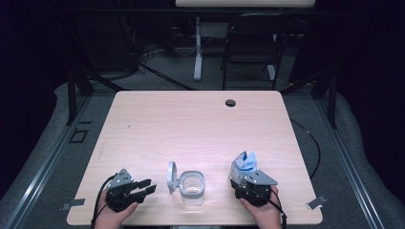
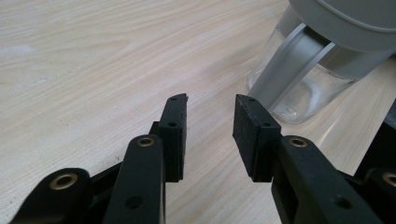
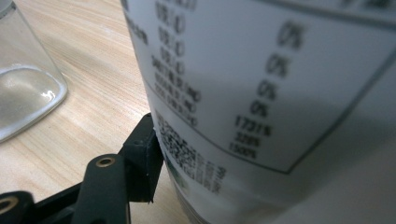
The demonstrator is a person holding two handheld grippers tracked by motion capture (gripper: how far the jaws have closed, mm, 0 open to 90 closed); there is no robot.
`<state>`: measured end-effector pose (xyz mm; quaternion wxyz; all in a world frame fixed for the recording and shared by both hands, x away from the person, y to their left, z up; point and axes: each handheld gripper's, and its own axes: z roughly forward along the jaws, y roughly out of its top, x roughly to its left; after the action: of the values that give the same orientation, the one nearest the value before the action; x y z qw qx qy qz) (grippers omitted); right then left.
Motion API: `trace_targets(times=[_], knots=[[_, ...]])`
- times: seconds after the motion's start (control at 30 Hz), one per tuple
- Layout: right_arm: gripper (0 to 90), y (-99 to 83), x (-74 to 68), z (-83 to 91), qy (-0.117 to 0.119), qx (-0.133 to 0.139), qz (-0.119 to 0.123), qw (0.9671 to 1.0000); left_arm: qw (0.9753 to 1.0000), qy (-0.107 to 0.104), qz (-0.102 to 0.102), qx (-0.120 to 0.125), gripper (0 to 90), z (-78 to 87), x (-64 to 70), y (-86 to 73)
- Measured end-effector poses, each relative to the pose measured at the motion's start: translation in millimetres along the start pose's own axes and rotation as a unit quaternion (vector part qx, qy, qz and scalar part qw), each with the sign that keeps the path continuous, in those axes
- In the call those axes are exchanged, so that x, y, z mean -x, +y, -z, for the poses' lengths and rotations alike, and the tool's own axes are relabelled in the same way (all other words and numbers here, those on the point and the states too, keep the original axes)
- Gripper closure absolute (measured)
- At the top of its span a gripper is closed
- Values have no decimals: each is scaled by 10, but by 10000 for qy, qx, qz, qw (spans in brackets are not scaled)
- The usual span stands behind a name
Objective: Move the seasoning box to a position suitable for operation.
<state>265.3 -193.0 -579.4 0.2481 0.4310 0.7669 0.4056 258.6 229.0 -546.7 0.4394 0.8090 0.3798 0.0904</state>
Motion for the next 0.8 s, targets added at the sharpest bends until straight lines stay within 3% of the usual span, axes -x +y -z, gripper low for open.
trace_targets(times=[0.8], knots=[[432, 39, 4, 14, 66, -171, 168, 9997, 10000, 28, 61, 60, 655, 23, -17, 2]])
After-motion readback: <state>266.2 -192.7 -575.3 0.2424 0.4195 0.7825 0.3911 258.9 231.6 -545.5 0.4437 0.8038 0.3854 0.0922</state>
